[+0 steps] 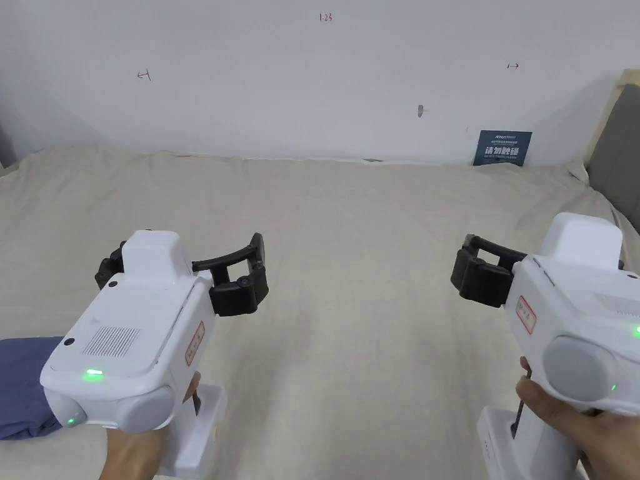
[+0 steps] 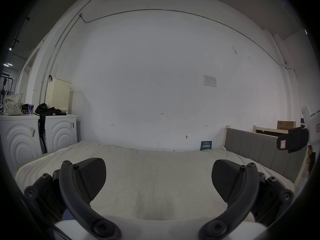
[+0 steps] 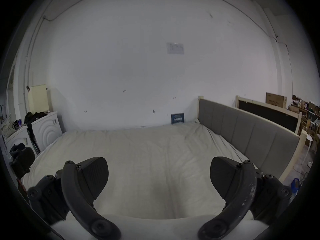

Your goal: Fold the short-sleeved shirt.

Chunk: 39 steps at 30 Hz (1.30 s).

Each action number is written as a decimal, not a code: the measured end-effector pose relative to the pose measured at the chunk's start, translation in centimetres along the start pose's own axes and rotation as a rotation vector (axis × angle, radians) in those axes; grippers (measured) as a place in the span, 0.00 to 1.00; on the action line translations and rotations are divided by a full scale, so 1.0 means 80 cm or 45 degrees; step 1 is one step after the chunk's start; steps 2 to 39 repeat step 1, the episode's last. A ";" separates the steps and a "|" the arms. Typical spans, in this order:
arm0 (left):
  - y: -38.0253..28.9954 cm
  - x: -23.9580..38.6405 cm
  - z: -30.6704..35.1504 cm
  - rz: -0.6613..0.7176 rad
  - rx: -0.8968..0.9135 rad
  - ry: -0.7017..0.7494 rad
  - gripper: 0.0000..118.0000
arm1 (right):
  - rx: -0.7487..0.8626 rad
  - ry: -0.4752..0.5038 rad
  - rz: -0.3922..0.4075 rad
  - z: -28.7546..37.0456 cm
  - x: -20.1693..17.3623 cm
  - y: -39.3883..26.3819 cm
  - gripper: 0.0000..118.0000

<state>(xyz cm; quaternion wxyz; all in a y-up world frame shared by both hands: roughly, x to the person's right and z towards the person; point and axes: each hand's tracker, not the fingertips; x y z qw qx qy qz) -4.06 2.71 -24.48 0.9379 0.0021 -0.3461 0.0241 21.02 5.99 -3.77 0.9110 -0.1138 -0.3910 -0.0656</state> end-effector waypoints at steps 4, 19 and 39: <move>0.000 0.000 0.000 0.000 0.000 0.000 1.00 | 0.032 0.010 0.017 0.001 0.000 -0.002 1.00; 0.000 0.000 0.000 0.000 0.000 0.000 1.00 | 0.032 0.010 0.017 0.001 0.000 -0.002 1.00; 0.000 0.000 0.000 0.000 0.000 0.000 1.00 | 0.032 0.010 0.017 0.001 0.000 -0.002 1.00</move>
